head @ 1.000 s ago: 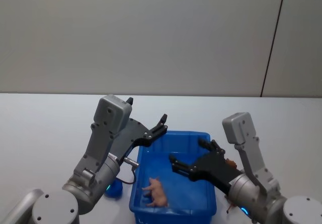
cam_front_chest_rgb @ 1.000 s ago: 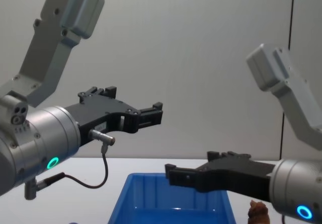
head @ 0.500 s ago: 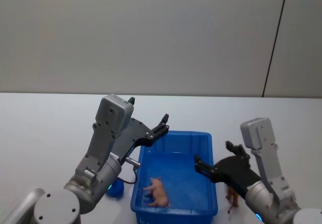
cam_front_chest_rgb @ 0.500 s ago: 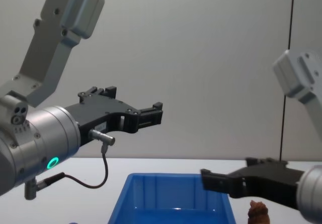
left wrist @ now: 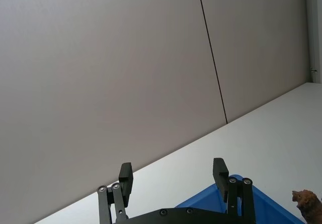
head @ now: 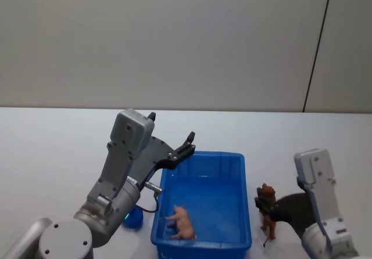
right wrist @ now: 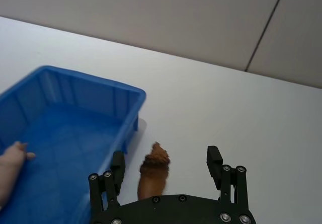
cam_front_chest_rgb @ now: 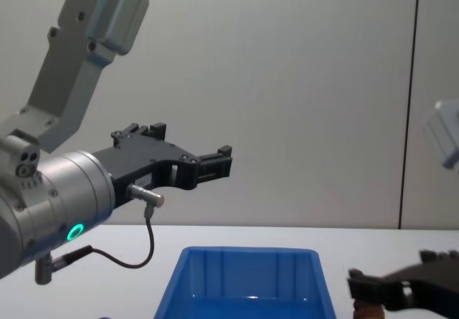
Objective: Pick up the two dolls from the table and place them into the box.
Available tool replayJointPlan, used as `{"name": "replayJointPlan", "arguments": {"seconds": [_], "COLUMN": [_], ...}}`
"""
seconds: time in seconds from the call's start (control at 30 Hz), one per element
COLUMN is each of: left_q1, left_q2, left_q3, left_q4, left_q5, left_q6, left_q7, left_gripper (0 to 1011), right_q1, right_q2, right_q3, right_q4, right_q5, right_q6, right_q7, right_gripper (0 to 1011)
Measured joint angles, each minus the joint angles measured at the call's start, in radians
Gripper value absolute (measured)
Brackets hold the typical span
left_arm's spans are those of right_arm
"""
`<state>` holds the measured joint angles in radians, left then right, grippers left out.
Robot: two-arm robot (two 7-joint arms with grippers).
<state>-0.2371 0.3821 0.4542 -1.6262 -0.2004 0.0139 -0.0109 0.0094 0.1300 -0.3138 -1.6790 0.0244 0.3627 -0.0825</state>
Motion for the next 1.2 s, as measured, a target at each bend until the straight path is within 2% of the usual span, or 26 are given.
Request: {"name": "replayJointPlan", "arguments": {"seconds": [0.1, 0.47, 1.2], "left_q1": [0.000, 0.000, 0.000], "left_q2": [0.000, 0.000, 0.000], "left_q3": [0.000, 0.000, 0.000], "left_q4": [0.000, 0.000, 0.000], "left_q5": [0.000, 0.000, 0.000], "left_q6": [0.000, 0.000, 0.000], "left_q7": [0.000, 0.000, 0.000], "left_gripper": [1003, 1003, 1003], "right_q1": [-0.012, -0.035, -0.038], "right_q2": [-0.003, -0.016, -0.061], "right_q3": [-0.001, -0.013, -0.043], "right_q4": [-0.001, 0.014, 0.114], "right_q5": [-0.014, -0.056, -0.134], "right_q6": [0.020, 0.036, -0.028], "right_q7": [-0.041, -0.089, -0.119], "right_gripper": [1001, 1001, 1000]}}
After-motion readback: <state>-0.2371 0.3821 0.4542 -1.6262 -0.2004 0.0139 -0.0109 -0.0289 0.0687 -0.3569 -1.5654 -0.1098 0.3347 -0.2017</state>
